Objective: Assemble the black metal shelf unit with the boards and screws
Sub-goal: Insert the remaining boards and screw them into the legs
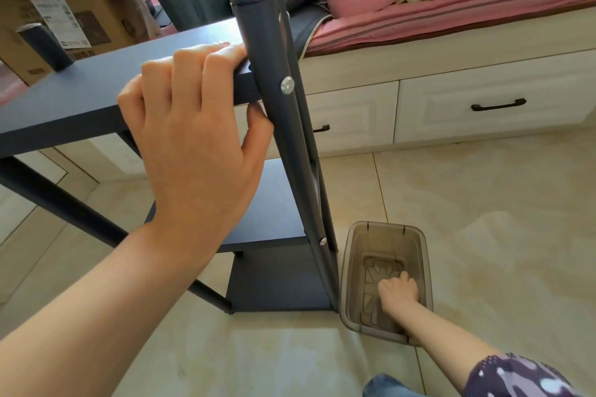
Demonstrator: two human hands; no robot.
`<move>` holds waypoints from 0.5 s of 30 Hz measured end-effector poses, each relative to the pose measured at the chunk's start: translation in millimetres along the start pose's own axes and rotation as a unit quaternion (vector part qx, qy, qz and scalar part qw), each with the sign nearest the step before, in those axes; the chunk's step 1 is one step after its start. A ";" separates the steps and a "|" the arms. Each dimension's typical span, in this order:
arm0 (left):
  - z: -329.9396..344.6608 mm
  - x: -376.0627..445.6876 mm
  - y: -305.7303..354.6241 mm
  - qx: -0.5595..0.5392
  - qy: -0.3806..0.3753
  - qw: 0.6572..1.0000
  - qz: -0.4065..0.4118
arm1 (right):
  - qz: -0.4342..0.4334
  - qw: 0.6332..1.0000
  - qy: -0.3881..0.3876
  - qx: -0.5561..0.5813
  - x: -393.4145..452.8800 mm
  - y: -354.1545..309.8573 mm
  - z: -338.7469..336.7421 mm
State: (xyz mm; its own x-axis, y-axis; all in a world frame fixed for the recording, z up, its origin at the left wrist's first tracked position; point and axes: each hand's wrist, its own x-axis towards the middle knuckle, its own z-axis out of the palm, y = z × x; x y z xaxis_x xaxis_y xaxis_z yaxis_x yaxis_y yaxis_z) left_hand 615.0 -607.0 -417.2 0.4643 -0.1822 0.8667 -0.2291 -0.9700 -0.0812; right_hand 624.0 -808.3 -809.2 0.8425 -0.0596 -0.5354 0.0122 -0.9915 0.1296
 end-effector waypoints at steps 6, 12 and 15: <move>0.7 0.3 -0.3 0.002 0.006 1.000 -0.001 | -0.026 0.998 -0.032 0.037 8.0 2.9 -2.9; 0.1 -0.4 0.4 0.000 0.007 1.000 -0.001 | -0.057 0.995 -0.068 0.051 12.1 10.7 -7.4; -0.6 -0.2 1.0 -0.001 0.004 1.000 -0.002 | -0.066 0.993 -0.069 0.062 12.6 13.7 -9.7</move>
State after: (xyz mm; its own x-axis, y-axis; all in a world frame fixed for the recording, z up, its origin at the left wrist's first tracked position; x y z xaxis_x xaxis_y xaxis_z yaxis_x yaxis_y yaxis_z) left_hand 614.2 -607.8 -417.2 0.4576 -0.1768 0.8714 -0.2287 -0.9705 -0.0768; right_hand 640.0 -821.5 -806.1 0.7562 0.0660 -0.6510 0.0451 -0.9978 -0.0488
